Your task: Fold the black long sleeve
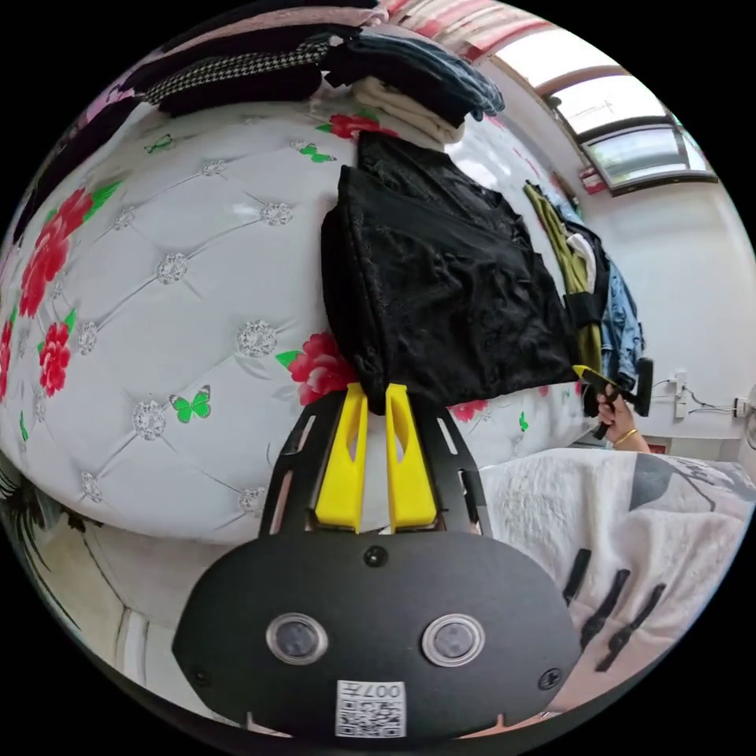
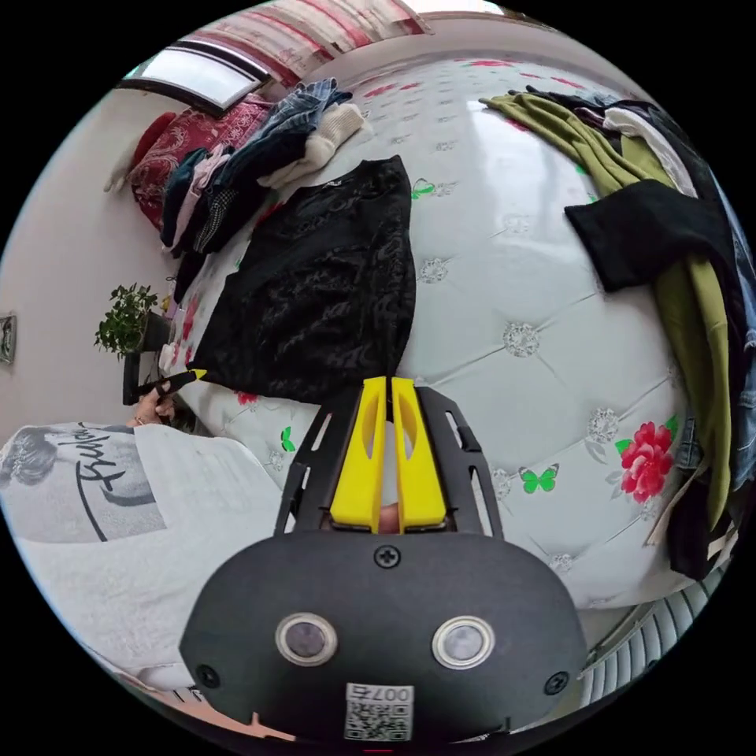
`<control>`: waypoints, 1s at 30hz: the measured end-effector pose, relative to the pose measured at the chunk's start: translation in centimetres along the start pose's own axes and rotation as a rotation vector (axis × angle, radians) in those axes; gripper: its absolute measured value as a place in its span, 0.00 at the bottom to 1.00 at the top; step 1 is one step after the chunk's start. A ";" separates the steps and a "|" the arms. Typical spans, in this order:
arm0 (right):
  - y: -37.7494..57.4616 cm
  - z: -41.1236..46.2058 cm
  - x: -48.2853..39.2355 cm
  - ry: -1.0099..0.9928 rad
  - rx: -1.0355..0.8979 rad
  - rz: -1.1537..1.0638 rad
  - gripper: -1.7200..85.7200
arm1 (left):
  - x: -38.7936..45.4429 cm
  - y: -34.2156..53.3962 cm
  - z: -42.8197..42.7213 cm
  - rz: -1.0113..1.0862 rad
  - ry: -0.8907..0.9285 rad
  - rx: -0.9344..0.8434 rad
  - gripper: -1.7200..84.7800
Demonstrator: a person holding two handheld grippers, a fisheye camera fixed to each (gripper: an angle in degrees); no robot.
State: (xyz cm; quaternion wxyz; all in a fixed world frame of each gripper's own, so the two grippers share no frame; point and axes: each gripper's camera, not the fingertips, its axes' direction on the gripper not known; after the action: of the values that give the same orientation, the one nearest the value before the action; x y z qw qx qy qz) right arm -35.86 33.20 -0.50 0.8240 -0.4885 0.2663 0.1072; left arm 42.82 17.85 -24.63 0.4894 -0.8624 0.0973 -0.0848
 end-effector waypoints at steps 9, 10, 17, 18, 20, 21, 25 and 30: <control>8.8 -10.3 6.1 -0.599 0.234 0.171 0.02 | -2.7 3.6 -8.6 -0.052 0.526 0.181 0.06; 8.7 -11.2 6.8 -0.688 0.272 0.188 0.02 | -3.0 3.1 -8.7 -0.059 0.540 0.184 0.06; -1.3 -13.7 7.9 -0.806 0.429 0.199 0.02 | -5.3 -11.0 -7.5 -0.230 0.538 0.260 0.08; -2.4 -13.7 7.8 -0.778 0.448 0.204 0.03 | -5.1 -13.5 -7.1 -0.251 0.494 0.287 0.09; -5.9 -12.7 8.3 -0.663 0.496 0.283 0.04 | -5.1 -15.9 -6.4 -0.304 0.451 0.351 0.11; -6.5 -12.4 8.5 -0.633 0.506 0.294 0.05 | -5.0 -16.7 -6.1 -0.313 0.436 0.404 0.11; -6.5 -9.6 10.2 -0.457 0.470 0.371 0.09 | -4.6 -16.6 -4.4 -0.289 0.317 0.372 0.12; -1.5 -4.7 12.6 -0.341 0.323 0.485 0.12 | -5.4 -10.3 -1.0 -0.262 0.199 0.242 0.12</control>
State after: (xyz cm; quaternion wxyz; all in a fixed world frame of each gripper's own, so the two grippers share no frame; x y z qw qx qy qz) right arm -26.23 27.39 -8.03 0.8739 -0.2491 0.2465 0.3369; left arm 38.28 23.58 -15.54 0.5621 -0.7901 0.0215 -0.2437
